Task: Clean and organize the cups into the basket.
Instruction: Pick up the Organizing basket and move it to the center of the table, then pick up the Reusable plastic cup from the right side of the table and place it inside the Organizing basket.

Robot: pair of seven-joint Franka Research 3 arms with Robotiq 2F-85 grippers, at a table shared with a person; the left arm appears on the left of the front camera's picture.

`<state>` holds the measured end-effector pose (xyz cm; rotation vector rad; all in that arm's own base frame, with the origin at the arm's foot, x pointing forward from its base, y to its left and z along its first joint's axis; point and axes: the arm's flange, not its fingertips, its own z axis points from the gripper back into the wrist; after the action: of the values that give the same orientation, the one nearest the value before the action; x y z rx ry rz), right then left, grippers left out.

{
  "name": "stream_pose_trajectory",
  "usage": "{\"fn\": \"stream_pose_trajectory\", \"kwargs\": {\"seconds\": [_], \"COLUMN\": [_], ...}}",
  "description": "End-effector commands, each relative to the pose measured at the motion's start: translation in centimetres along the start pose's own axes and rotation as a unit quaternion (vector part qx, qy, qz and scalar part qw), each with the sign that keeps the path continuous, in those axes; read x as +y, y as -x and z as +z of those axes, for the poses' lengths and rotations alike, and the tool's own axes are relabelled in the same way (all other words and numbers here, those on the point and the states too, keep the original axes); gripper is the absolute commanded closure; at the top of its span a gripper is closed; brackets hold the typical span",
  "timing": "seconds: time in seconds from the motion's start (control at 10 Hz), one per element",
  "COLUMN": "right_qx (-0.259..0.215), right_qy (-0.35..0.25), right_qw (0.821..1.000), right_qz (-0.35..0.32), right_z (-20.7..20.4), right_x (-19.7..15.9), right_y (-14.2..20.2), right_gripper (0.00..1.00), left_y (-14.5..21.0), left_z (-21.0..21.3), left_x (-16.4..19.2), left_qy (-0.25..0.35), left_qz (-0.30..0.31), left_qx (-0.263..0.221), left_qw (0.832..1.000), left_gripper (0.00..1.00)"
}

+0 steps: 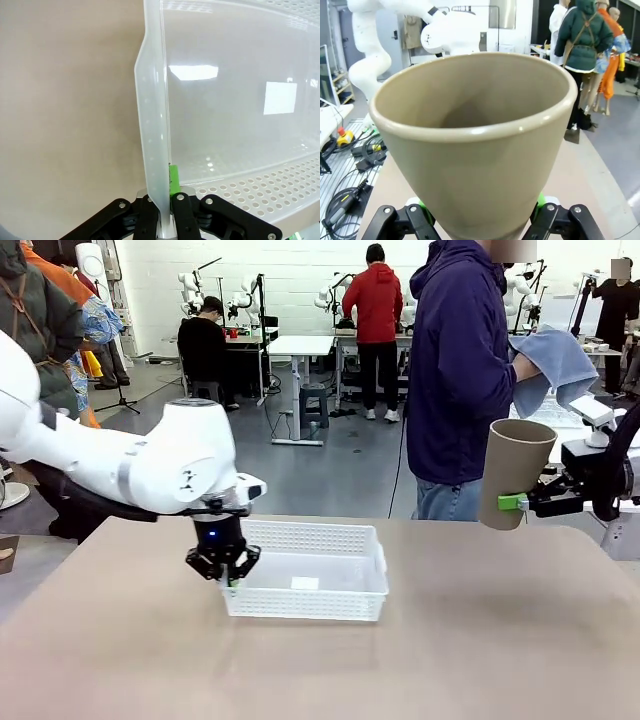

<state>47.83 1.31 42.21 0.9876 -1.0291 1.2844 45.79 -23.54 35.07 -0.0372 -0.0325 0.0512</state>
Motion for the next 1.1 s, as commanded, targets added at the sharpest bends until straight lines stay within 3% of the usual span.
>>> {"fn": "stream_pose_trajectory", "kwargs": {"seconds": [0.0, 0.3, 0.5, 0.6, 0.7, 1.0], "right_qx": [0.005, 0.005, 0.005, 0.005, 0.003, 0.127], "right_qy": [-0.009, -0.009, -0.009, -0.009, -0.008, -0.071], "right_qw": [1.0, 1.0, 1.0, 1.0, 1.0, 0.989], "right_qz": [0.001, 0.001, 0.001, 0.001, -0.008, 0.012], "right_z": [-0.4, -0.4, -0.4, -0.4, -0.4, -7.2], "right_x": [-0.1, -0.1, -0.1, -0.1, -0.2, -2.9], "right_y": [1.3, 1.3, 1.3, 1.3, 1.4, -5.2], "right_gripper": [1.0, 1.0, 1.0, 1.0, 0.19, 0.19], "left_y": [-1.1, -1.7, -2.0, -1.3, -1.3, -1.3], "left_z": [-0.5, -1.3, -1.0, -1.1, -1.1, -1.1], "left_x": [-3.8, -7.5, -4.7, -6.9, -6.9, -6.9], "left_qy": [-0.02, -0.023, -0.008, -0.006, -0.006, -0.006], "left_qz": [0.001, -0.004, 0.022, -0.015, -0.015, -0.015], "left_qx": [-0.022, -0.018, -0.024, -0.012, -0.012, -0.012], "left_qw": [1.0, 1.0, 0.999, 1.0, 1.0, 1.0], "left_gripper": [1.0, 1.0, 1.0, 1.0, 1.0, 1.0]}}
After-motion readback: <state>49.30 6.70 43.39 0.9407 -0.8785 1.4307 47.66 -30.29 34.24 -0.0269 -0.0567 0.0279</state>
